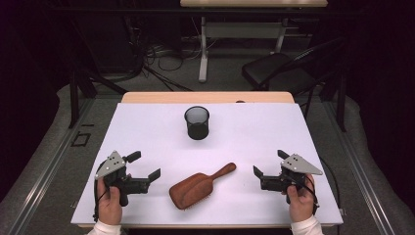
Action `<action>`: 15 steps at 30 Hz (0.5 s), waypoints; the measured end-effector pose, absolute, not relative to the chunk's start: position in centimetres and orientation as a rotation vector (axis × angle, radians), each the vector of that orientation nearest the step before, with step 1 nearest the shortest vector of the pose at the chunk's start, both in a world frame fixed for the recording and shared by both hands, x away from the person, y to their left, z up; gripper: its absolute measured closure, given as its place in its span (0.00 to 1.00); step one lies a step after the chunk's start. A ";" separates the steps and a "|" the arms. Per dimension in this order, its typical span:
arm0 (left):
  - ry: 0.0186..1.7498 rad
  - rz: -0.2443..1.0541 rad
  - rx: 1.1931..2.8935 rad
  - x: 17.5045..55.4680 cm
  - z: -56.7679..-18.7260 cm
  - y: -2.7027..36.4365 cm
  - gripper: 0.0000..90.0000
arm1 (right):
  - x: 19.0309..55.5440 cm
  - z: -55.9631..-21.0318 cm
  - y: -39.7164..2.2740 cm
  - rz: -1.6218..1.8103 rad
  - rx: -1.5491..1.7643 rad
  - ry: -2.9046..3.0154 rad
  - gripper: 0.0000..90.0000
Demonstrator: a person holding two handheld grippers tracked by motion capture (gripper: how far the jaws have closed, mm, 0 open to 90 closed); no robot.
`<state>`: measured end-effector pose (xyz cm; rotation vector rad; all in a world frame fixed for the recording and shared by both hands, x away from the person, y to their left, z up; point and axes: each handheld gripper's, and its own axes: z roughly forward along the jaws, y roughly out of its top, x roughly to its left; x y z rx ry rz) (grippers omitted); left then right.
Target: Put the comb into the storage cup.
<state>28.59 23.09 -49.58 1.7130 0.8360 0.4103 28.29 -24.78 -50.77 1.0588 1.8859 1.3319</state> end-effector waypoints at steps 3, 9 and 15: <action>0.836 0.403 1.707 28.6 -49.7 23.1 0.00 | 28.3 -50.9 -24.9 1.324 1.054 1.892 0.00; 0.833 0.400 1.714 28.8 -49.7 23.0 0.00 | 28.1 -50.8 -25.3 1.324 1.081 1.900 0.00; 0.839 0.374 1.700 28.8 -49.7 22.8 0.00 | 28.3 -50.7 -25.7 1.344 1.140 1.889 0.00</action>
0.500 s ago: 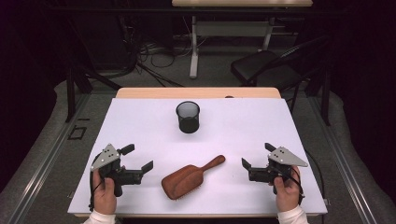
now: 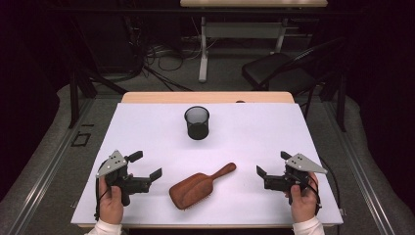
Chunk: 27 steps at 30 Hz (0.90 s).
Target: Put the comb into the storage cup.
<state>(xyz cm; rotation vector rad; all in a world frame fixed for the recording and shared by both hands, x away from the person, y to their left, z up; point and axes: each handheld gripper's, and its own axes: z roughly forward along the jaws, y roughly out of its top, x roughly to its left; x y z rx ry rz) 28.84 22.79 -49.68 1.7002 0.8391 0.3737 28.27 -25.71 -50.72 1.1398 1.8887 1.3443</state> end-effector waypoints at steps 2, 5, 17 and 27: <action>0.862 0.379 1.712 28.8 -49.8 22.7 0.00 | 28.4 -50.7 -25.7 1.348 1.162 1.881 0.00; 0.867 0.380 1.712 28.7 -49.9 22.7 0.00 | 28.7 -50.7 -25.6 1.342 1.173 1.887 0.00; 0.851 0.374 1.719 28.6 -49.9 22.4 0.00 | 28.7 -51.0 -24.5 1.254 1.144 1.921 0.00; 0.866 0.351 1.724 28.8 -49.8 22.5 0.00 | 28.4 -51.2 -24.0 1.246 1.108 1.966 0.12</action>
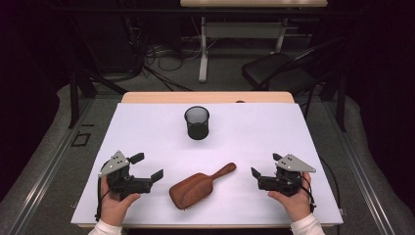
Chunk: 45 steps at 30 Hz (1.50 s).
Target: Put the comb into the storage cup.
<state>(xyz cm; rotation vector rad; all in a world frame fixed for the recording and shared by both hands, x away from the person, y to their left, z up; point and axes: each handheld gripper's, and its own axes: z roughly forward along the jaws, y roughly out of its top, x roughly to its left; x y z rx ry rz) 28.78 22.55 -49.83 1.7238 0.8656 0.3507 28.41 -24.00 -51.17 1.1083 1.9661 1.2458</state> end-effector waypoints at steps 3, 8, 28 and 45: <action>0.870 0.359 1.717 28.7 -49.7 22.6 0.00 | 28.4 -51.2 -23.8 1.250 1.086 1.982 0.17; 0.884 0.371 1.708 28.7 -49.7 22.7 0.00 | 28.7 -51.2 -23.5 1.243 1.073 1.991 0.31; 0.900 0.384 1.688 28.6 -49.6 23.0 0.00 | 31.7 -50.8 -20.9 1.284 1.083 2.107 0.77; 0.920 0.377 1.662 28.7 -49.7 23.3 0.01 | 35.6 -53.0 -17.4 1.241 1.022 2.292 1.00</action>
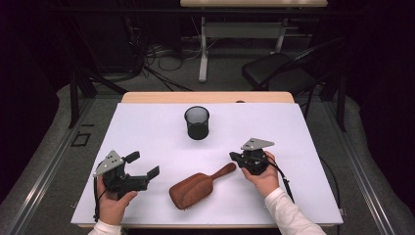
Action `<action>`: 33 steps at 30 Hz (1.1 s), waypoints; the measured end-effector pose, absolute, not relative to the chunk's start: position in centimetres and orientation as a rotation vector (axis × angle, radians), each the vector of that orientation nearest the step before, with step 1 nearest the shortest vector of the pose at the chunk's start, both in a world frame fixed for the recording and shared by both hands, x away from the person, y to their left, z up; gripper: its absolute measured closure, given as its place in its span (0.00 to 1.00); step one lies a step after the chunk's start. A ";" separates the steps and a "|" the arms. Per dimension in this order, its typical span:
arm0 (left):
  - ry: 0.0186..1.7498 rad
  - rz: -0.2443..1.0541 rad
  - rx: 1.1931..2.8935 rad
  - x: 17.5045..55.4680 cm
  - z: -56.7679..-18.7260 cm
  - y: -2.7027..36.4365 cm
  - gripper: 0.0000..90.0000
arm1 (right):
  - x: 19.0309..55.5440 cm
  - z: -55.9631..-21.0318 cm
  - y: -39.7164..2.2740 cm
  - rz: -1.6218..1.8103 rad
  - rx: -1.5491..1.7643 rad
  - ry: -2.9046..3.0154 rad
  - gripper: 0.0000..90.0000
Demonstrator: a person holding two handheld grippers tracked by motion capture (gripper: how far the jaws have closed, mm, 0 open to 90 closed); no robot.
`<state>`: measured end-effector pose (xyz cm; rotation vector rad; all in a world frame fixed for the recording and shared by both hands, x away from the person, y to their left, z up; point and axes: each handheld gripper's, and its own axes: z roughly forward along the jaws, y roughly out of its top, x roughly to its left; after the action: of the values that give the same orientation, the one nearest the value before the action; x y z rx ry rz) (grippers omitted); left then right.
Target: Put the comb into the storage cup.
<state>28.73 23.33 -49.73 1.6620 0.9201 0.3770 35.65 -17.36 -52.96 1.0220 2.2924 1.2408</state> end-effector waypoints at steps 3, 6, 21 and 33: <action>0.922 0.376 1.665 28.8 -49.8 23.5 0.01 | 36.2 -53.3 -16.7 1.238 1.025 2.307 1.00; 0.925 0.377 1.659 28.8 -49.8 23.5 0.01 | 36.6 -53.5 -16.0 1.237 1.021 2.320 1.00; 0.925 0.374 1.651 28.8 -49.8 23.7 0.01 | 37.3 -54.3 -13.9 1.220 1.000 2.393 1.00; 0.920 0.384 1.656 28.8 -49.8 23.8 0.02 | 36.9 -54.9 -13.5 1.154 0.970 2.455 1.00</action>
<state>28.78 23.81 -49.83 1.6563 0.9202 0.3845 36.91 -13.46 -54.93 0.9698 2.4550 1.1542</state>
